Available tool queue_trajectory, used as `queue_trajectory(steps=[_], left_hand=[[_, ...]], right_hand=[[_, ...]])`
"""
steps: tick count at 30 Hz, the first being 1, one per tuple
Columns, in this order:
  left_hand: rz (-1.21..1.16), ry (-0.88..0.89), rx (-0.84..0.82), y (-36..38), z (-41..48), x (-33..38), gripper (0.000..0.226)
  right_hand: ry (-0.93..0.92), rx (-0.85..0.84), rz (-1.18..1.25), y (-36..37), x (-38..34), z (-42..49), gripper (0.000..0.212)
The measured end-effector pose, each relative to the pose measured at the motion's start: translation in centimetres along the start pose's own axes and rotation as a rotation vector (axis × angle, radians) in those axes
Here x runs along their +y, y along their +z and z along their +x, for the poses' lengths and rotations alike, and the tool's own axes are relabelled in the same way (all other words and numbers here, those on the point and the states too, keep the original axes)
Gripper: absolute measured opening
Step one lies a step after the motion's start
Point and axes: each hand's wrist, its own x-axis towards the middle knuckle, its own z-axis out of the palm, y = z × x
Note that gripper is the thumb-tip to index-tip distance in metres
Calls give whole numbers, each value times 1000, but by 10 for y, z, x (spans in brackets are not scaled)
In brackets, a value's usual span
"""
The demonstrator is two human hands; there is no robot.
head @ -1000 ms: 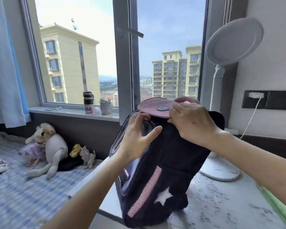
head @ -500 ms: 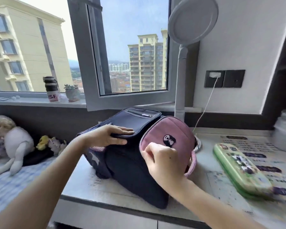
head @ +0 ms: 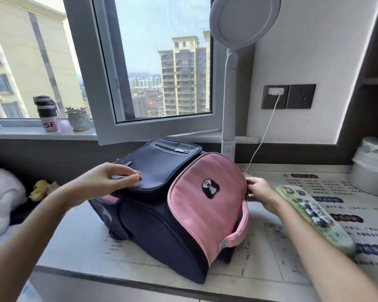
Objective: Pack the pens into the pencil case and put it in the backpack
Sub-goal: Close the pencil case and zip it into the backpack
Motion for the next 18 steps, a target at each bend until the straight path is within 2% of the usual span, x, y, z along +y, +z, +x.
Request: queue_trajectory(steps=[3,6,8,11,15,18], left_hand=[[128,87,88,25,9,26,58],[318,150,138,55,32,38,72],[387,104,120,68,47,41,78],[357,48,32,75,62,43,81],[348,33,8,76,62,37,90],[359,24,7,81,59,30,90]], right_hand=[[-7,-5,-5,-6,9,2,34],[39,89,-8,-6,20,8,28],[128,129,87,0,25,8,32],[183,58,199,2,30,6,33],[235,111,8,-12,26,4,23],[170,205,-230,-22,-4,11,28]])
